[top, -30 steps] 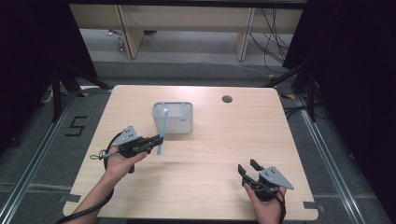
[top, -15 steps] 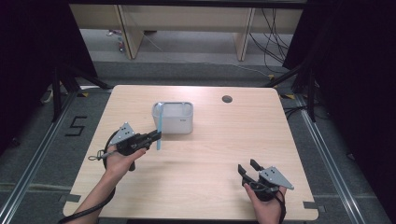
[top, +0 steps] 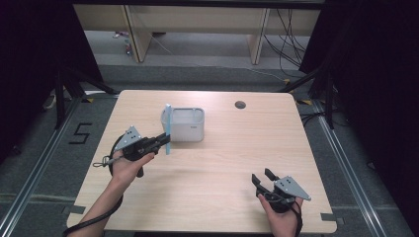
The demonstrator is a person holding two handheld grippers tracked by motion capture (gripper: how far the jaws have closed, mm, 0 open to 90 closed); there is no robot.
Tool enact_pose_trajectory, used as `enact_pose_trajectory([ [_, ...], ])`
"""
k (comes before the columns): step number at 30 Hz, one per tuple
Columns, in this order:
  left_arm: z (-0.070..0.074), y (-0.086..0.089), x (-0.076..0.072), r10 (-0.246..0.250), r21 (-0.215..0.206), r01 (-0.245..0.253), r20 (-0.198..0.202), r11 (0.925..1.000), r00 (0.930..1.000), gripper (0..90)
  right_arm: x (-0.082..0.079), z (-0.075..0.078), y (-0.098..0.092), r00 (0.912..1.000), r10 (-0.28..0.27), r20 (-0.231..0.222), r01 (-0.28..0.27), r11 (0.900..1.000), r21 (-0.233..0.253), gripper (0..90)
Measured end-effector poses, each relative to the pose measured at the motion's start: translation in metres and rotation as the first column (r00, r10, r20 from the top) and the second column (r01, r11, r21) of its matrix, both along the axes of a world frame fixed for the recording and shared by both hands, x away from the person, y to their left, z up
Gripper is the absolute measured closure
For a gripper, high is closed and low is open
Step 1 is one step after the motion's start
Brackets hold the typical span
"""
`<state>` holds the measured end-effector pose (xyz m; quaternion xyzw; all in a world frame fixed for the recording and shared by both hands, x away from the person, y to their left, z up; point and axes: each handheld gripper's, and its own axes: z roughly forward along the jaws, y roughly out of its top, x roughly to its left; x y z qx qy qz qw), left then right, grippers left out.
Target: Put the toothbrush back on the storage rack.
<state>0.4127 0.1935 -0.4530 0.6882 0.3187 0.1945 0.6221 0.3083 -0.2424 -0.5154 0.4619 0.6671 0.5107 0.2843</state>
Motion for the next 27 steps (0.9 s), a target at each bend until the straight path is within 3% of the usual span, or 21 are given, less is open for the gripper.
enact_pose_trajectory([
  [17, 0.012, -0.001, 0.011, 0.015, -0.019, -0.014, 0.031, 0.9997, 0.9994, 83.5, 0.0, 0.0, 0.0, 1.0, 0.002, -0.001, -0.002, 1.0, 0.0, 44.9],
  [20, 0.015, 0.0, 0.013, 0.022, -0.014, -0.022, 0.026, 0.9997, 0.9994, 83.6, 0.001, 0.0, -0.001, 0.9999, 0.009, 0.009, -0.008, 1.0, -0.018, 45.0],
  [27, 0.018, 0.0, 0.017, 0.029, -0.019, -0.028, 0.026, 0.9994, 0.9992, 83.5, 0.001, 0.0, -0.002, 0.9999, 0.014, 0.006, -0.014, 1.0, -0.01, 45.0],
])
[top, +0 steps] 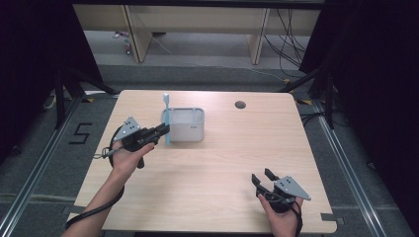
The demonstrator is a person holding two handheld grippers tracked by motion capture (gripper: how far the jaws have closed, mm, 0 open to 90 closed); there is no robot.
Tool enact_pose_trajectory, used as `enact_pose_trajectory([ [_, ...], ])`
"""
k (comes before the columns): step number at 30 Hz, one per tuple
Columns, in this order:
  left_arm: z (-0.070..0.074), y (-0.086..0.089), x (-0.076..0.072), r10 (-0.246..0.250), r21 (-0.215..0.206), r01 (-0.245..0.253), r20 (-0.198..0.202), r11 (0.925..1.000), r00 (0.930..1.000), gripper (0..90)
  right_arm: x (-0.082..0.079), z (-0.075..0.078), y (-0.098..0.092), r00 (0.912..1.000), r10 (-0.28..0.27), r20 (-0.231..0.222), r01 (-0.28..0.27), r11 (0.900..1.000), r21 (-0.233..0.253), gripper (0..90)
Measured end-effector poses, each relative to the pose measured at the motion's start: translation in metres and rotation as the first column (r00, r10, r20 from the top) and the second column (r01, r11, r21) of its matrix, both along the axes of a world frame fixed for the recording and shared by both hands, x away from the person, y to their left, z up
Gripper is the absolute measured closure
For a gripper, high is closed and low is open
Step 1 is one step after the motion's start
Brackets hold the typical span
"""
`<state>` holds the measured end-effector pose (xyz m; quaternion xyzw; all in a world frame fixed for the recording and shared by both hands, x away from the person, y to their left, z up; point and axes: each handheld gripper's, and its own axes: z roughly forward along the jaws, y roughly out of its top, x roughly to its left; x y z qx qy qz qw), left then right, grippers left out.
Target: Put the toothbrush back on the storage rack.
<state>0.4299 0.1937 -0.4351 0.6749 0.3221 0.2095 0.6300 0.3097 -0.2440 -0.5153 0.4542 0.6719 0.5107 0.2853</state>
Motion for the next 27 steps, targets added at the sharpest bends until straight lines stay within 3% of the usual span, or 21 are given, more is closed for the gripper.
enact_pose_trajectory([
  [10, 0.006, 0.0, 0.006, 0.009, -0.001, -0.009, 0.011, 1.0, 0.9999, 83.5, -0.001, 0.001, 0.0, 0.9998, -0.008, -0.018, 0.008, 1.0, -0.007, 45.0],
  [27, 0.016, 0.0, 0.017, 0.021, -0.002, -0.021, 0.024, 0.9998, 0.9995, 83.5, 0.0, 0.0, 0.0, 0.9999, -0.009, 0.009, 0.009, 1.0, -0.018, 45.1],
])
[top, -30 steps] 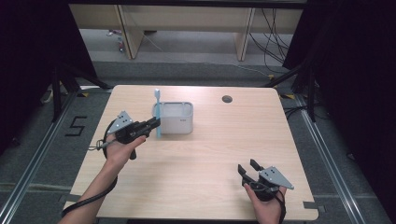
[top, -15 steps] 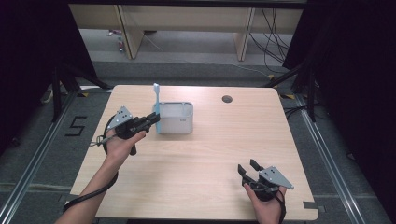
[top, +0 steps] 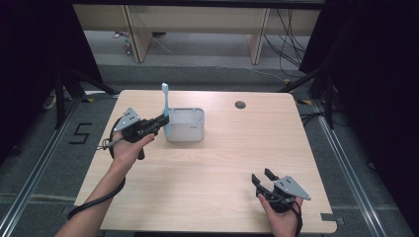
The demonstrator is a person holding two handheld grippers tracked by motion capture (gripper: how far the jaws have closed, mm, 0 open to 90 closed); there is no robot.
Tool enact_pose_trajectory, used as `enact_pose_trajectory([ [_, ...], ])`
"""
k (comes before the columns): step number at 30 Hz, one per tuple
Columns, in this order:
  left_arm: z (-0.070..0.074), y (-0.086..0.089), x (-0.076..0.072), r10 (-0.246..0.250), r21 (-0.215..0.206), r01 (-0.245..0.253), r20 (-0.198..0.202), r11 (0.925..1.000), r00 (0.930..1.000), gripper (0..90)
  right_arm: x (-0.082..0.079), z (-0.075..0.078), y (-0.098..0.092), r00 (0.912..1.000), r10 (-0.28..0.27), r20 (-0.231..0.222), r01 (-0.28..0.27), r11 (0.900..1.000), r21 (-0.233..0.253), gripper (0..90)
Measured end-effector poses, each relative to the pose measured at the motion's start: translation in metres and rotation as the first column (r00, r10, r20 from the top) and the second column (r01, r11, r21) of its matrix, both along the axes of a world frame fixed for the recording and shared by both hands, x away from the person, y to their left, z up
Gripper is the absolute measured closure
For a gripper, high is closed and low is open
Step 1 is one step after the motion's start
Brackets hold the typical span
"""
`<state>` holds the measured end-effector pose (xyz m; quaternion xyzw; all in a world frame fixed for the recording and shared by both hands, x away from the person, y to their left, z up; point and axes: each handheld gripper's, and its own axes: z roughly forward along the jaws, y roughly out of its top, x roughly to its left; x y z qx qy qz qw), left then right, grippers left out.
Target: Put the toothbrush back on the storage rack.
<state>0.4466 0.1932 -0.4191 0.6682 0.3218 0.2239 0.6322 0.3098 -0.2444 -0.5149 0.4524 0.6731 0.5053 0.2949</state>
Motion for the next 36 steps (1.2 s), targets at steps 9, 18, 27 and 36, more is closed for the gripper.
enact_pose_trajectory([
  [9, 0.003, -0.001, 0.007, 0.009, 0.002, -0.009, 0.0, 1.0, 1.0, 83.5, 0.0, 0.001, -0.001, 0.9999, 0.004, -0.015, -0.004, 1.0, -0.007, 45.1],
  [18, 0.006, -0.003, 0.015, 0.017, 0.002, -0.017, -0.001, 0.9999, 0.9999, 83.5, 0.001, 0.0, 0.0, 1.0, 0.009, 0.0, -0.009, 1.0, 0.006, 45.0],
  [27, 0.007, -0.002, 0.019, 0.028, -0.004, -0.028, -0.002, 0.9996, 0.9996, 83.5, 0.001, 0.0, 0.0, 1.0, 0.009, -0.001, -0.009, 1.0, 0.006, 45.0],
  [36, 0.009, 0.001, 0.023, 0.04, -0.012, -0.04, -0.004, 0.9991, 0.9992, 83.5, 0.0, 0.0, 0.0, 1.0, 0.001, -0.009, -0.001, 1.0, 0.001, 45.0],
])
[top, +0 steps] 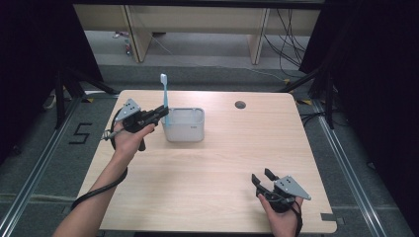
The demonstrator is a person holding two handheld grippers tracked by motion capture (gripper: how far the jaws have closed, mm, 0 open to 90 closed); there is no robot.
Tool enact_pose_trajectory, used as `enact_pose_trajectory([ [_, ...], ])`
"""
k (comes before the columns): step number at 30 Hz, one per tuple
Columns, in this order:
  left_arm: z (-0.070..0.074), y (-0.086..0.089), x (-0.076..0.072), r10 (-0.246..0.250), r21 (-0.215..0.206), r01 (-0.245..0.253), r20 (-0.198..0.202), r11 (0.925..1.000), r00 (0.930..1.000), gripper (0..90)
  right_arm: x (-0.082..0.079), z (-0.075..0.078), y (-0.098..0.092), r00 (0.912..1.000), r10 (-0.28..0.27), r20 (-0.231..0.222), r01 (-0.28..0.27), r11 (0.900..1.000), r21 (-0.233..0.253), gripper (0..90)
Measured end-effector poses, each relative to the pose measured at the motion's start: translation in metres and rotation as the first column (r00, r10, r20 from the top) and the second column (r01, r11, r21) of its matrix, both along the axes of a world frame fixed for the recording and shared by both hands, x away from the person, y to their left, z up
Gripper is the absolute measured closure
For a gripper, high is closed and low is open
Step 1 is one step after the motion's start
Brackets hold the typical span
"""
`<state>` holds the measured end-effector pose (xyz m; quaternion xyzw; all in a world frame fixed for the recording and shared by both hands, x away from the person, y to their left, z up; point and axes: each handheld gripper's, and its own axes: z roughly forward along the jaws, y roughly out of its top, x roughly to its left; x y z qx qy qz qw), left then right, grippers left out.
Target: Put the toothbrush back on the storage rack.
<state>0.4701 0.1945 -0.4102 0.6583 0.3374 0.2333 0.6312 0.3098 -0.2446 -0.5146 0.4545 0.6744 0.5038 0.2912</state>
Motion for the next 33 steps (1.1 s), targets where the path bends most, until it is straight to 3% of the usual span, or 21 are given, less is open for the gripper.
enact_pose_trajectory([
  [10, 0.003, 0.002, 0.004, 0.013, 0.003, -0.013, 0.003, 0.9999, 0.9999, 83.4, 0.001, -0.001, 0.0, 0.9999, 0.002, 0.016, -0.002, 1.0, 0.001, 45.0],
  [12, 0.004, 0.002, 0.006, 0.017, 0.007, -0.017, 0.005, 0.9998, 0.9998, 83.5, -0.001, -0.001, 0.002, 0.9999, -0.001, -0.013, 0.002, 0.999, 0.032, 45.0],
  [14, 0.004, 0.003, 0.008, 0.021, 0.013, -0.021, 0.005, 0.9997, 0.9998, 83.4, 0.001, -0.001, 0.0, 0.9999, 0.007, 0.012, -0.007, 1.0, 0.003, 45.0],
  [24, 0.005, 0.004, 0.015, 0.049, 0.018, -0.049, 0.005, 0.9986, 0.9988, 83.4, 0.001, -0.001, 0.0, 0.9999, 0.007, 0.011, -0.007, 1.0, 0.005, 45.0],
  [33, 0.004, 0.001, 0.021, 0.081, 0.047, -0.082, 0.005, 0.9955, 0.9967, 83.4, 0.001, -0.001, 0.0, 0.9999, 0.008, 0.013, -0.008, 1.0, 0.004, 44.9],
])
